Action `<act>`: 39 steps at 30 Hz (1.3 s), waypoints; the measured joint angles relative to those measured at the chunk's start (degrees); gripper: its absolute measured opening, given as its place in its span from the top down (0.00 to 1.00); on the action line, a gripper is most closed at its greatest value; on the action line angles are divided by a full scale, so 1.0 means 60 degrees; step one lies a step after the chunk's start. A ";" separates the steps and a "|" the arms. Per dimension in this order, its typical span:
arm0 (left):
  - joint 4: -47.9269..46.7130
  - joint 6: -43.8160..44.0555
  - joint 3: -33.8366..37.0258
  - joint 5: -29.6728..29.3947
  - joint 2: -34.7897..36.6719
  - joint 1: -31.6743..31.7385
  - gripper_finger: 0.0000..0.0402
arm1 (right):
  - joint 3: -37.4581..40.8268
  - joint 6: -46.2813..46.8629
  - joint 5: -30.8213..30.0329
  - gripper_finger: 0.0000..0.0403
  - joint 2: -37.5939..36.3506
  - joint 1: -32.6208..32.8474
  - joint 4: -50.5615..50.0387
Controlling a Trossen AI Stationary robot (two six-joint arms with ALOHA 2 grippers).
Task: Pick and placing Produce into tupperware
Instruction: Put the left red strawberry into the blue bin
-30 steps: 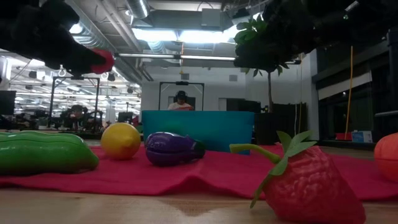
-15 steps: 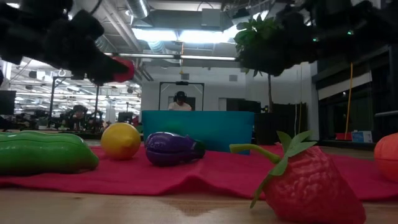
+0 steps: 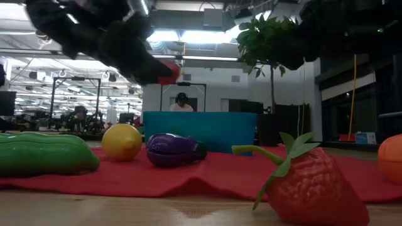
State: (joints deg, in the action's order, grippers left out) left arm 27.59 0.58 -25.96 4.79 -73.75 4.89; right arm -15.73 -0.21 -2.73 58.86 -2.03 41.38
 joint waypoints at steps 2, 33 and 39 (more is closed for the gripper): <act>0.0000 -0.0172 -0.0464 0.0415 -0.0659 0.0102 0.58 | 0.0046 0.0005 0.0004 0.34 -0.0244 0.0031 -0.0299; -0.5214 -0.1432 -0.5842 0.0696 -0.4102 -0.0584 0.58 | 0.0073 0.0509 0.0004 0.34 -0.0701 0.0766 -0.1605; -0.5635 -0.1432 -0.6060 0.0577 -0.4102 -0.0580 0.58 | 0.0073 0.0522 0.0004 0.34 -0.0701 0.0766 -0.1605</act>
State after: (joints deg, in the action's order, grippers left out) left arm -6.22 -8.01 -62.33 8.25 -98.37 1.41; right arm -15.29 2.92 -2.71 54.65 2.57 31.75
